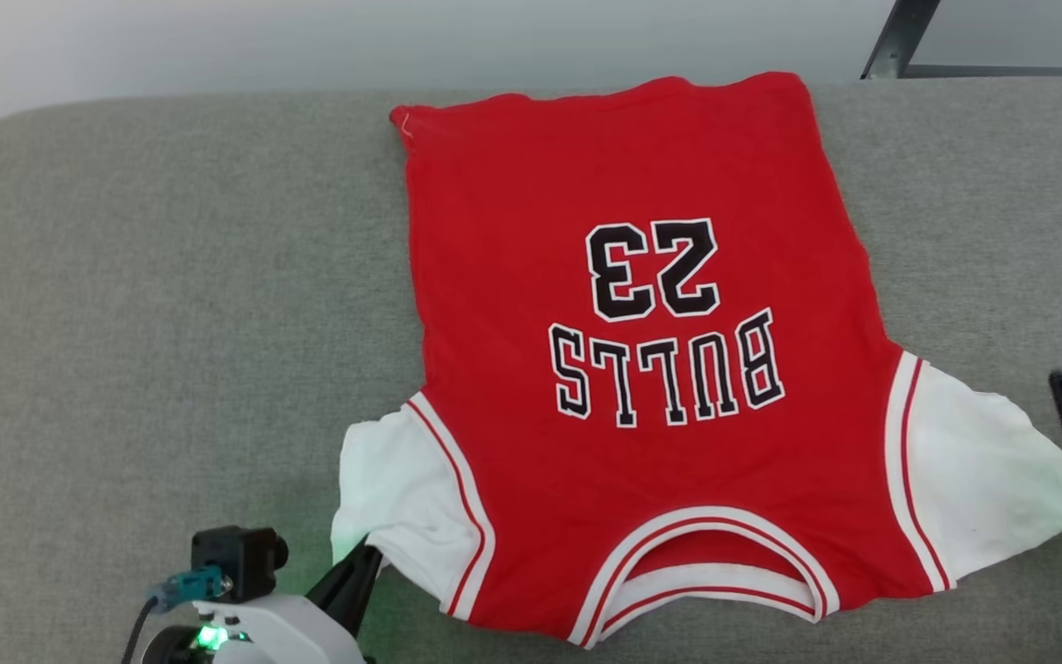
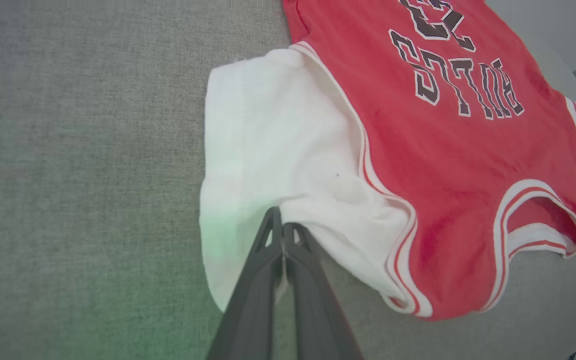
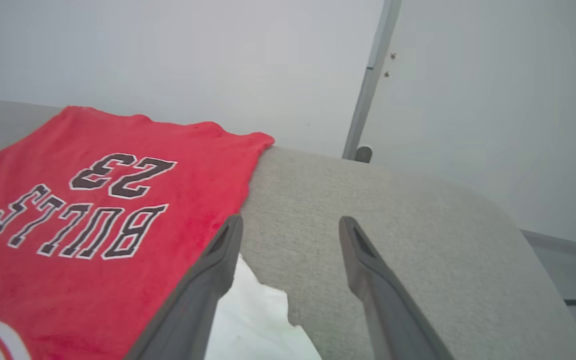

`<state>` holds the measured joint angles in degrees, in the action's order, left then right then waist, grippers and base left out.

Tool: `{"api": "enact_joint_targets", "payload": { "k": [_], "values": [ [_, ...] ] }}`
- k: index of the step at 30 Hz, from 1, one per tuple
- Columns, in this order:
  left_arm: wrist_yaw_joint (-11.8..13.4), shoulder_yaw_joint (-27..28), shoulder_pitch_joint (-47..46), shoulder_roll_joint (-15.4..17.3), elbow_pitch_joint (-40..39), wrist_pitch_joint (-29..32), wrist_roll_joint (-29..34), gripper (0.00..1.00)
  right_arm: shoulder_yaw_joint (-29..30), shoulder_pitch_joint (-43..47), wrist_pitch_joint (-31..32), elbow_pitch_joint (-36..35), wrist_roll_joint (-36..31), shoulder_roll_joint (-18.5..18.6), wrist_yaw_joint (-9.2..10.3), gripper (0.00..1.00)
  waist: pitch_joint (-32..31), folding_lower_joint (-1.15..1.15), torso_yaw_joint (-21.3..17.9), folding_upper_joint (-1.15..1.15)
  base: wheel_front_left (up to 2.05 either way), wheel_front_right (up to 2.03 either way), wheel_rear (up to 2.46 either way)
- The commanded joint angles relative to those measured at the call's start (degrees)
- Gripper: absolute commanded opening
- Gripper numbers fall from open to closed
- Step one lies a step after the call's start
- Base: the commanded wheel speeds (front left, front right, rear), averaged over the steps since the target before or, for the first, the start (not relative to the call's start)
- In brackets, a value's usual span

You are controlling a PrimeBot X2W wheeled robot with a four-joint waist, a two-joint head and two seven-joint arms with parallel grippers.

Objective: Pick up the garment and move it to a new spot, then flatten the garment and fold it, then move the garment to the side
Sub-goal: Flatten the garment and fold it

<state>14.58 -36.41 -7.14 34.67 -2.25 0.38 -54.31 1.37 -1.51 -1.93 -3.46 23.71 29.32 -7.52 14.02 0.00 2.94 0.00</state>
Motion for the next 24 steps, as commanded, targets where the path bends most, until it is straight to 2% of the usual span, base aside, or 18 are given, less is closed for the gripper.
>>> {"api": "enact_joint_targets", "payload": {
  "k": [1, 5, 10, 17, 24],
  "values": [
    [-0.3, -0.1, -0.9, -0.3, -0.1, -0.5, 0.6, 0.00, 0.2, -2.2, 0.8, -2.4, -0.5, 0.1, 0.06, 1.00, 0.8, 0.00, 0.7, 0.00, 0.00, 0.00, 0.00],
    [-0.9, -0.8, -2.3, -1.1, -0.3, -1.4, 2.0, 0.00, -0.5, -7.5, 3.2, -4.3, 0.3, -0.2, 0.06, 1.00, 1.9, 0.00, 1.7, 0.00, 0.00, 0.00, 0.00],
    [-1.5, -1.6, -4.1, -2.1, -0.2, -2.1, 3.2, 0.00, -0.7, -15.6, 5.3, -2.1, -0.2, -0.7, 0.06, 1.00, 3.3, 0.00, 3.4, 0.00, 0.00, 0.00, 0.00],
    [-3.2, -3.1, -7.6, -4.8, 0.9, -3.4, 4.9, 0.00, -3.9, -33.4, 12.2, 11.2, -1.0, 0.0, 0.05, 1.00, 6.7, 0.00, 7.5, 0.00, 0.00, 0.00, 0.00],
    [-6.1, -5.4, -11.3, -8.7, 3.6, -5.0, 6.5, 0.00, -9.0, -50.2, 26.0, 29.0, 0.9, 2.6, 0.05, 1.00, 10.8, 0.00, 13.3, 0.00, 0.00, 0.00, 0.00]
  ]
}}
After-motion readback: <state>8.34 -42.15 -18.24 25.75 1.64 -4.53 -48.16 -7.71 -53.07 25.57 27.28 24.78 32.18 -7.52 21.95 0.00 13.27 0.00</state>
